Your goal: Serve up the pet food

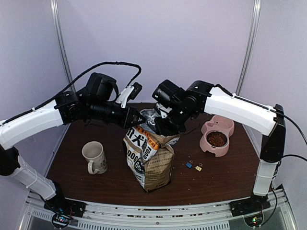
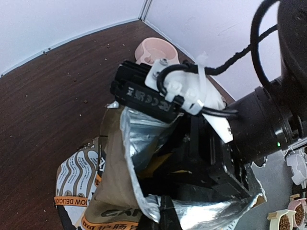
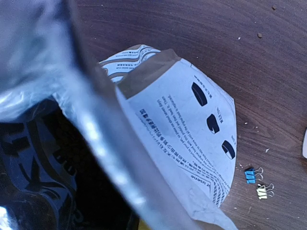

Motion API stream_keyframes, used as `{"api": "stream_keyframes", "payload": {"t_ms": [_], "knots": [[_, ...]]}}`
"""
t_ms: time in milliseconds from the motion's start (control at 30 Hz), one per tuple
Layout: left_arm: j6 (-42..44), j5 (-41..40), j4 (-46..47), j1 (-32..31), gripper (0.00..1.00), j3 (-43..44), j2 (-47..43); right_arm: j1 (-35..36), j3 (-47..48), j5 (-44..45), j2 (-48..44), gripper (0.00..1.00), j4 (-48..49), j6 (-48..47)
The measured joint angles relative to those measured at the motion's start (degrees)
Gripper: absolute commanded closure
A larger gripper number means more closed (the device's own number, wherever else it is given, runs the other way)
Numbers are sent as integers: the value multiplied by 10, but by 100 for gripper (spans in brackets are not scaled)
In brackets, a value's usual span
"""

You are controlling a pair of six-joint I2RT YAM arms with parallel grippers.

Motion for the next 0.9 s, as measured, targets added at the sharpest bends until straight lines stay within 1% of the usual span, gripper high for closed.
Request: {"api": "stream_keyframes", "payload": {"t_ms": [300, 400, 633, 733, 900], "knots": [[-1, -9, -1, -5, 100, -7, -11, -43, -121, -141, -63, 95, 127, 59], [-1, -13, -3, -5, 100, -8, -11, -52, -163, -199, -91, 95, 182, 92], [-1, -17, -9, -5, 100, -17, -28, -72, -251, -294, -175, 94, 283, 184], [-1, -17, -10, -5, 100, -19, -34, -80, -286, -321, -220, 94, 339, 228], [-2, -15, -10, -5, 100, -28, -51, -101, -375, -337, -287, 94, 433, 300]]}}
